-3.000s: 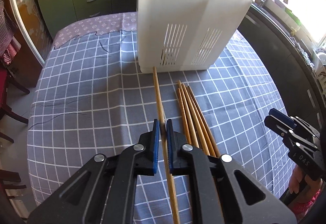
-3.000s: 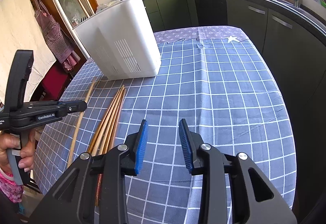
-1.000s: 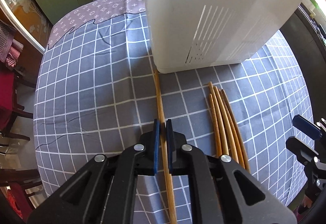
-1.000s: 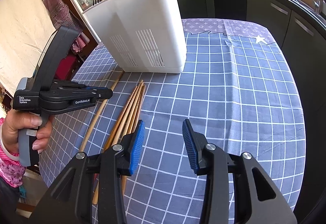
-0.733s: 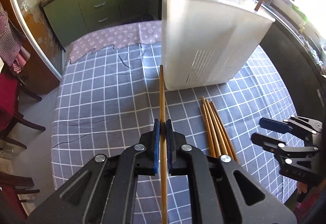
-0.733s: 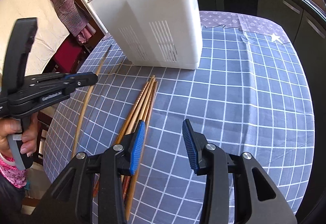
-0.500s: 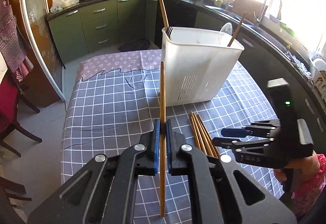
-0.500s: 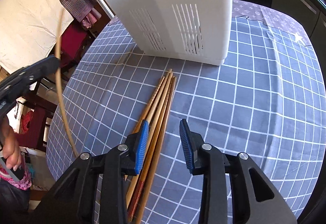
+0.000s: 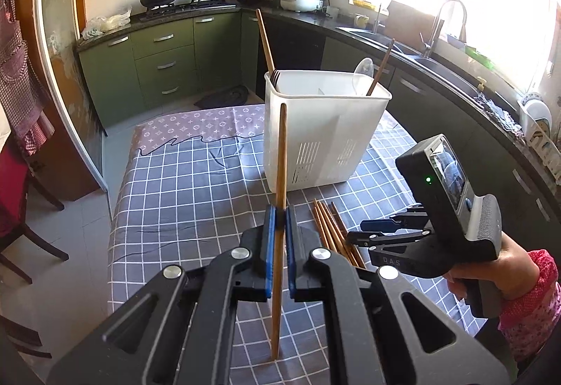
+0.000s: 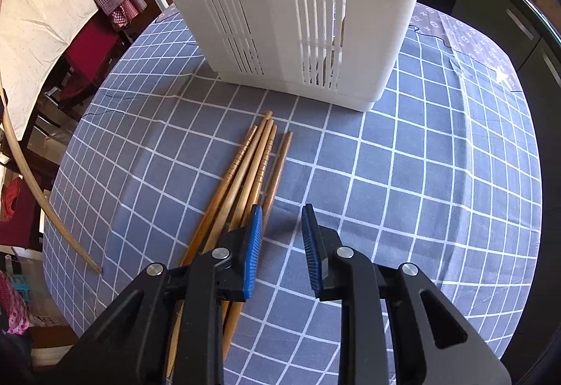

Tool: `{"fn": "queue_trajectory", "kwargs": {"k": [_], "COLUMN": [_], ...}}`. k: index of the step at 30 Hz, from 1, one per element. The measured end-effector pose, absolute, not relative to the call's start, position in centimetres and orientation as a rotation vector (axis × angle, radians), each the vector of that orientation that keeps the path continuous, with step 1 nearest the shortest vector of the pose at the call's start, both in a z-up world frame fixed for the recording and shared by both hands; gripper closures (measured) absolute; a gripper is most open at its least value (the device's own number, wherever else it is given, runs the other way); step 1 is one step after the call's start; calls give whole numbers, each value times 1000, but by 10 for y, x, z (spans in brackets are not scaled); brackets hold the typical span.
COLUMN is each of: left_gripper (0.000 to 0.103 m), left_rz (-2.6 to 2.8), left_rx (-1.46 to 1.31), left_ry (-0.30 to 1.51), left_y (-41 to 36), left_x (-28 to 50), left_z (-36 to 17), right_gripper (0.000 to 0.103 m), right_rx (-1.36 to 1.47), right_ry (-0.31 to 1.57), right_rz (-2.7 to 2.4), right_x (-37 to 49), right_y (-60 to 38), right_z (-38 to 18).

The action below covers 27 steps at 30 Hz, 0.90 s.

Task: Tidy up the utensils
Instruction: 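Carry the upright chopstick toward the holder with the left gripper while the right gripper grasps another chopstick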

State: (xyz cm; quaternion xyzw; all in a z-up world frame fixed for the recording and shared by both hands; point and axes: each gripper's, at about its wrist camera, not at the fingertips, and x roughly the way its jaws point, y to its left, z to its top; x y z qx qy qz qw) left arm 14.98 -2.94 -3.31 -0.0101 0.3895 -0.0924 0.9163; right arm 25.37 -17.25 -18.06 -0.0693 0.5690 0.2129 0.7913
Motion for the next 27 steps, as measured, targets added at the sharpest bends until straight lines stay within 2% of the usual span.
{"fn": "queue_trajectory", "kwargs": {"k": [7,9,12,15,19,27], "left_gripper": [97,97,97,97,97,97], "left_rz": [-199,-203,-205,-207,-210,-221], "left_rx": [-17,-17,-14,-14,-15,-12], "left_ry": [796,795,792,789,788,761], "left_y": [-29,-29,-30,-30,-29,-31], "left_x": [147,145,144,142,142,133], "left_z": [-32,-31,-30,-30,-30,-22], "right_gripper": [79,91,97,97,97,97], "right_rx": [-223,-246,-237,-207,-136,-46], "right_ry": [1215,1199,1194,1163,1072,771], "right_rz": [444,430,439,447,463,463], "right_x": [251,252,253,249,238,179], "right_y": [-157,-155,-156,-163,-188,-231], "right_z": [-180,-180,-179,-171,-138,-55]}}
